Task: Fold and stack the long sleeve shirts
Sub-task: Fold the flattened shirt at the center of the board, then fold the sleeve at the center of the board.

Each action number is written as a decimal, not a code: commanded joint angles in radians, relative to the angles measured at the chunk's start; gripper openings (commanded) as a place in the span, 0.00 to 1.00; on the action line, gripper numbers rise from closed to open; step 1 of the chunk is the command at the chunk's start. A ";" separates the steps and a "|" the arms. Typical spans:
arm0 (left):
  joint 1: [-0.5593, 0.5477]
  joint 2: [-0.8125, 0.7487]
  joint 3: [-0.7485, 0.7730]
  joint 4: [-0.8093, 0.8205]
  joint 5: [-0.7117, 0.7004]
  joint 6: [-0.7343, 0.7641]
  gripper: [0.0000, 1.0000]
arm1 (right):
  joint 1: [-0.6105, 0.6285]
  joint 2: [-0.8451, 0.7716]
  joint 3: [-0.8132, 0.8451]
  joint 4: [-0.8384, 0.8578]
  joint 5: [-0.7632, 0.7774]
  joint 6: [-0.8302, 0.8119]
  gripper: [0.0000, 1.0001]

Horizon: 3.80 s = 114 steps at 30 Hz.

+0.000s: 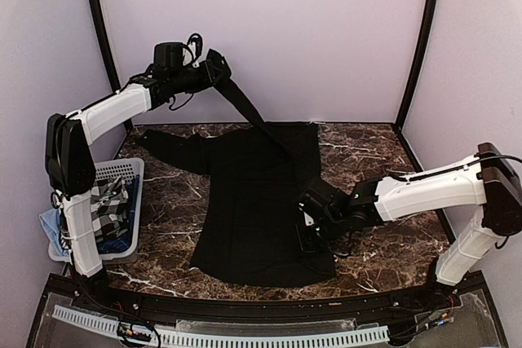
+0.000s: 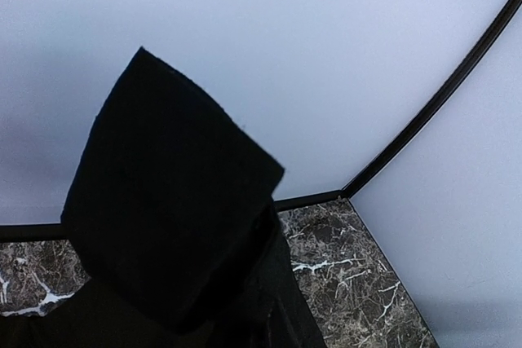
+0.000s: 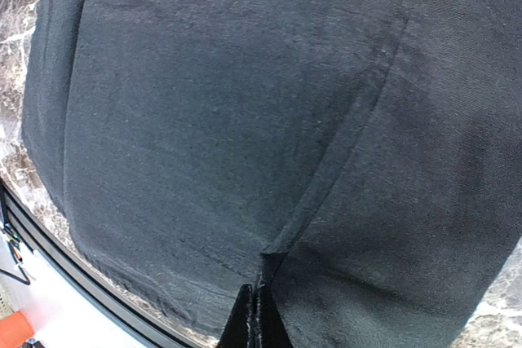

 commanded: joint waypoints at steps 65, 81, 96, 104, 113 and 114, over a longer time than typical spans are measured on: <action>-0.054 -0.537 -0.867 0.159 0.038 -0.054 0.00 | -0.622 0.535 0.725 0.209 -0.104 -0.157 0.18; -0.088 -0.685 -0.986 0.234 -0.023 -0.005 0.00 | -0.660 0.783 1.020 0.190 -0.158 -0.129 0.16; -0.091 -0.568 -0.915 0.191 -0.085 -0.045 0.00 | -0.697 0.939 1.195 0.157 -0.251 -0.138 0.19; -0.093 -0.442 -0.748 0.201 0.080 0.023 0.01 | -0.703 0.787 1.101 0.145 -0.274 -0.229 0.27; -0.193 -0.203 -0.488 0.058 0.331 0.198 0.01 | -0.705 0.408 0.777 0.249 -0.134 -0.250 0.34; -0.214 -0.187 -0.453 0.029 0.338 0.207 0.01 | -0.706 0.362 0.728 0.272 -0.113 -0.242 0.35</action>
